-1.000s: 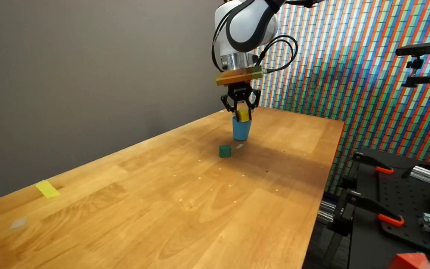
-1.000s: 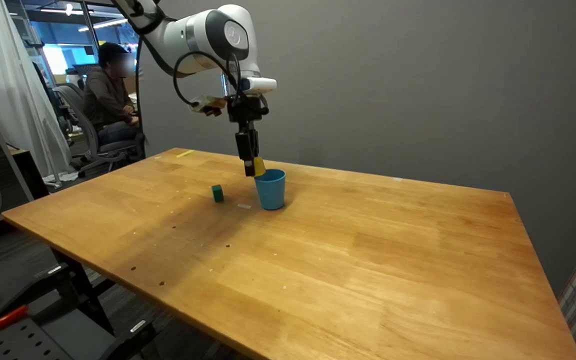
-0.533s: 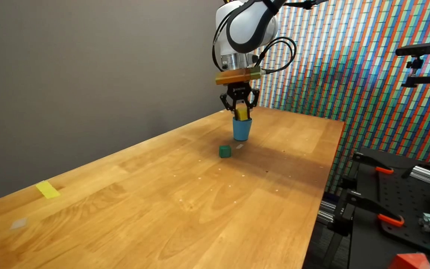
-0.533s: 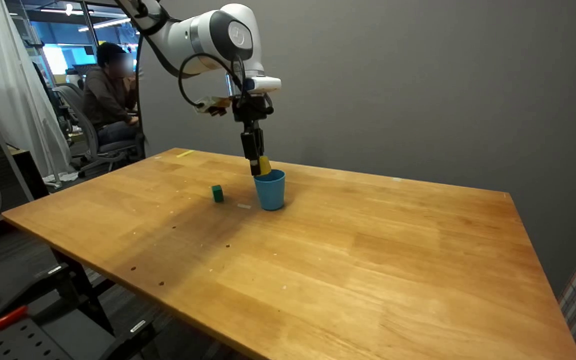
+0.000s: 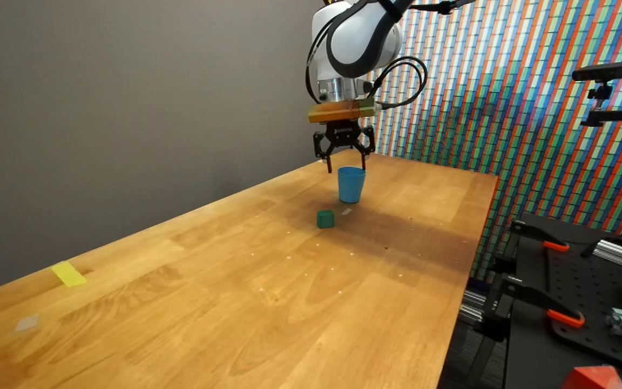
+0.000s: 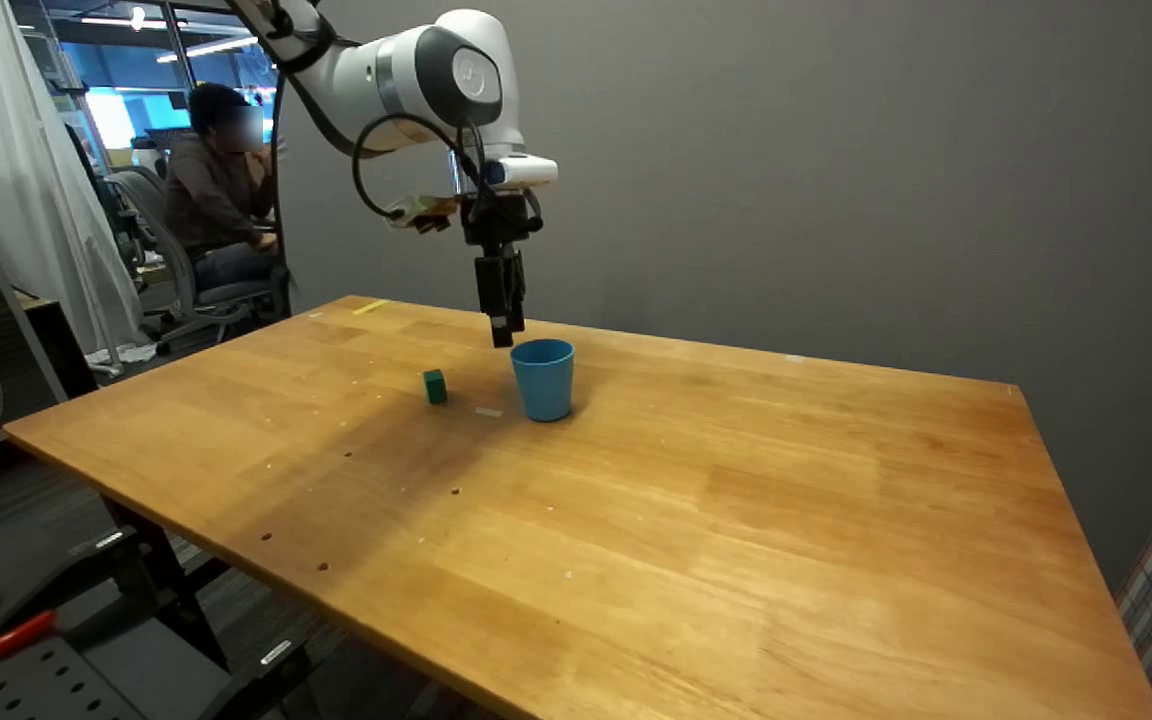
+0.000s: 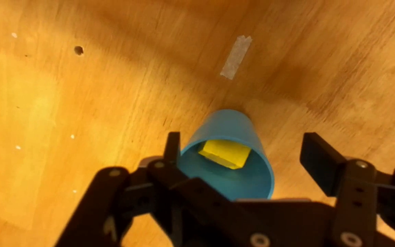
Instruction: Put the yellow block in the cup
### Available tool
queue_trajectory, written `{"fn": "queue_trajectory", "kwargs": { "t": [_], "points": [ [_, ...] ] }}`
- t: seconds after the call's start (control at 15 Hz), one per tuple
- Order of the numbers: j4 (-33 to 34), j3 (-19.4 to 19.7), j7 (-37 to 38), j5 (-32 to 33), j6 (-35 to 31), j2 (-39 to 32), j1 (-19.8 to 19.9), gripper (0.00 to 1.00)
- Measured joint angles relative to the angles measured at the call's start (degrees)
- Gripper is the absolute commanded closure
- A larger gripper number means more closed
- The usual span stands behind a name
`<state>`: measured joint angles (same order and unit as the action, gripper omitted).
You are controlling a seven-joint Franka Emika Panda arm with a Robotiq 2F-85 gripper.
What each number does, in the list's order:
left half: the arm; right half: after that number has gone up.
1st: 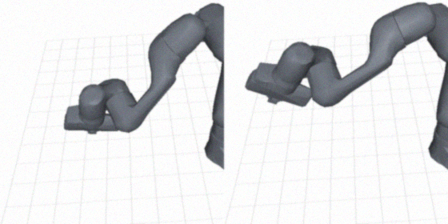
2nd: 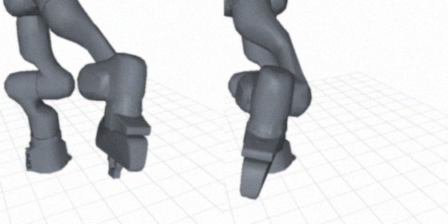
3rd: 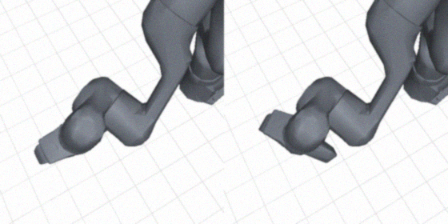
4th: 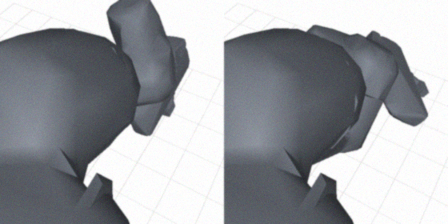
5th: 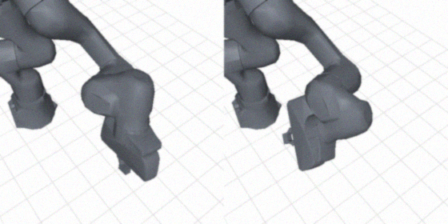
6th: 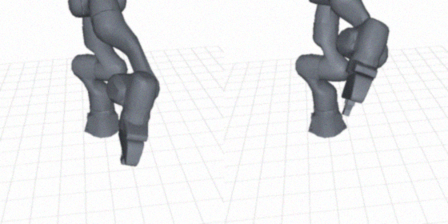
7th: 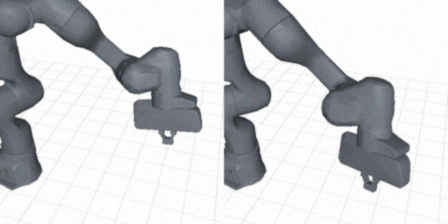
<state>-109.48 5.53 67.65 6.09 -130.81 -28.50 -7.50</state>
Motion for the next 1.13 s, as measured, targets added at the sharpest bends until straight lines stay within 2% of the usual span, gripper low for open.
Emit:
{"fn": "queue_trajectory", "kwargs": {
  "t": [0.2,0.33,0.67,1.0,1.13],
  "points": [
    [-2.1,-2.2,-1.4,-1.8,-4.9,2.3,-0.1,0.00],
    [-3.0,-4.4,-5.4,-2.5,-4.5,5.5,-0.3,0.01],
    [-2.8,-10.2,-16.9,-5.4,8.7,17.5,-1.4,0.00],
    [0.8,-14.7,-26.1,-7.8,26.2,27.7,-3.4,0.00],
    [1.1,-15.1,-27.1,-7.9,28.0,29.5,-3.6,0.00]
  ]
}}
